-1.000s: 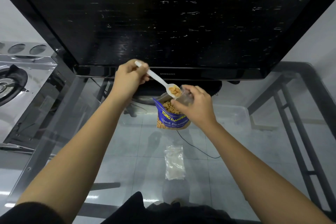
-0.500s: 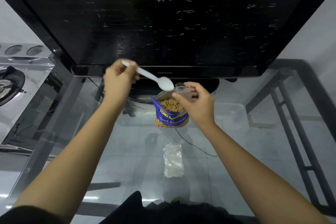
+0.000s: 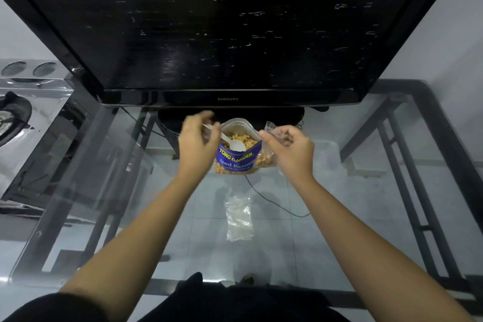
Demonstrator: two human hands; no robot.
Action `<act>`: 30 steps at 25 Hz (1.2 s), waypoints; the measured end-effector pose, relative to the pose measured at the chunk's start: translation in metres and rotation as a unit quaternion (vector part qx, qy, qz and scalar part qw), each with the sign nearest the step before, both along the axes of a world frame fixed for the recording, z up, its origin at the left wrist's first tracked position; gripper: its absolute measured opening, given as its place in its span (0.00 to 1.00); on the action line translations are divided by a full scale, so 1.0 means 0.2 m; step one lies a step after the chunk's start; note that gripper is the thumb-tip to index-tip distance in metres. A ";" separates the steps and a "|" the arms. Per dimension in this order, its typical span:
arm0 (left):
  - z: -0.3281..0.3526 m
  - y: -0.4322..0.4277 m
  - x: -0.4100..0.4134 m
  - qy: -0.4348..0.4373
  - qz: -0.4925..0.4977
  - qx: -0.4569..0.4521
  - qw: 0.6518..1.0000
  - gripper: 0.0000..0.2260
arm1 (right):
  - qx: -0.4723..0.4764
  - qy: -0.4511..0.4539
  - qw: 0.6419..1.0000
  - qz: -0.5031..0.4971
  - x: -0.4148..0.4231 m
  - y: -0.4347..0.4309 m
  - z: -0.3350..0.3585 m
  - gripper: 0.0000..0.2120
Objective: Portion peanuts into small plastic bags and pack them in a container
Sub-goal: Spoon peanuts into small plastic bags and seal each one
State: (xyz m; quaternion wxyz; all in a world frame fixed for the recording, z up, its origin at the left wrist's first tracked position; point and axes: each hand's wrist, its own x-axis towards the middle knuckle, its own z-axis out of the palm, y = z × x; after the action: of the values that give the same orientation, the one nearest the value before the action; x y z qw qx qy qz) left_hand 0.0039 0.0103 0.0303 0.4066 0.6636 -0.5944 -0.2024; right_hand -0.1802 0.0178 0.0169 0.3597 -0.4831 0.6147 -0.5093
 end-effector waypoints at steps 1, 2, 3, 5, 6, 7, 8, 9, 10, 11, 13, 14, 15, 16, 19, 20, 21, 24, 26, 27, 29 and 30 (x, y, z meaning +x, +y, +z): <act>-0.02 0.06 -0.06 0.032 -0.051 0.021 0.998 0.12 | 0.005 -0.008 1.000 0.002 -0.01 0.01 -0.01 0.09; -0.05 0.12 -0.11 0.084 -0.100 0.083 0.988 0.13 | 0.009 -0.015 1.000 0.004 -0.03 0.03 -0.01 0.09; -0.09 0.17 -0.17 0.154 -0.138 0.157 0.966 0.16 | 0.014 -0.023 1.000 0.004 -0.04 0.04 -0.02 0.09; -0.17 0.22 -0.26 0.232 -0.179 0.229 0.928 0.18 | 0.038 -0.039 0.999 0.001 -0.06 0.08 -0.04 0.10; -0.20 0.24 -0.30 0.247 -0.186 0.234 0.922 0.16 | 0.057 -0.042 0.997 0.001 -0.09 0.10 -0.05 0.11; -0.23 0.26 -0.34 0.267 -0.186 0.237 0.915 0.11 | 0.079 -0.044 0.996 0.007 -0.12 0.11 -0.07 0.13; -0.26 0.27 -0.37 0.284 -0.178 0.250 0.908 0.07 | 0.102 -0.051 0.993 0.018 -0.17 0.13 -0.10 0.14; -0.29 0.29 -0.39 0.303 -0.169 0.270 0.898 0.05 | 0.127 -0.066 0.989 0.032 -0.22 0.15 -0.13 0.13; -0.32 0.31 -0.42 0.319 -0.153 0.297 0.887 0.04 | 0.148 -0.085 0.984 0.047 -0.27 0.18 -0.17 0.12; -0.36 0.33 -0.44 0.334 -0.137 0.325 0.874 0.03 | 0.165 -0.097 0.980 0.055 -0.32 0.20 -0.21 0.10; -0.44 0.37 -0.48 0.337 -0.115 0.377 0.855 0.02 | 0.191 -0.080 0.977 0.051 -0.40 0.25 -0.30 0.05; -0.49 0.39 -0.51 0.319 -0.115 0.397 0.853 0.03 | 0.204 -0.053 0.977 0.042 -0.44 0.28 -0.36 0.04; -0.53 0.41 -0.54 0.292 -0.120 0.412 0.855 0.05 | 0.219 -0.018 0.975 0.031 -0.46 0.30 -0.40 0.03; -0.56 0.44 -0.58 0.264 -0.123 0.420 0.860 0.06 | 0.233 0.021 0.972 0.020 -0.49 0.31 -0.45 0.04; -0.63 0.50 -0.71 0.218 -0.094 0.419 0.876 0.08 | 0.251 0.132 0.959 -0.006 -0.56 0.35 -0.55 0.07; -0.64 0.51 -0.75 0.202 -0.086 0.409 0.886 0.10 | 0.252 0.164 0.954 -0.012 -0.59 0.36 -0.57 0.07; -0.66 0.52 -0.78 0.173 -0.087 0.394 0.898 0.11 | 0.254 0.191 0.948 -0.012 -0.60 0.36 -0.58 0.08; -0.70 0.54 -0.84 0.066 -0.107 0.366 0.922 0.12 | 0.257 0.249 0.934 -0.004 -0.63 0.37 -0.62 0.08; -0.69 0.54 -0.84 0.009 -0.115 0.358 0.927 0.15 | 0.257 0.260 0.931 0.000 -0.63 0.37 -0.63 0.09; -0.67 0.54 -0.82 -0.012 -0.117 0.345 0.931 0.16 | 0.251 0.270 0.930 0.002 -0.63 0.37 -0.62 0.10; -0.63 0.53 -0.75 -0.019 -0.110 0.289 0.951 0.15 | 0.205 0.298 0.932 0.024 -0.60 0.39 -0.61 0.13; -0.62 0.52 -0.68 -0.016 -0.100 0.250 0.963 0.12 | 0.163 0.315 0.934 0.049 -0.57 0.40 -0.60 0.13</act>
State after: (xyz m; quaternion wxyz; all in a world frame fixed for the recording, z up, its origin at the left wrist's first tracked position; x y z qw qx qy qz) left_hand -0.1324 0.1152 -0.0929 0.1959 0.6843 -0.5948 -0.3736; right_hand -0.2932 0.0973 -0.1030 0.2457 -0.5831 0.7466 -0.2056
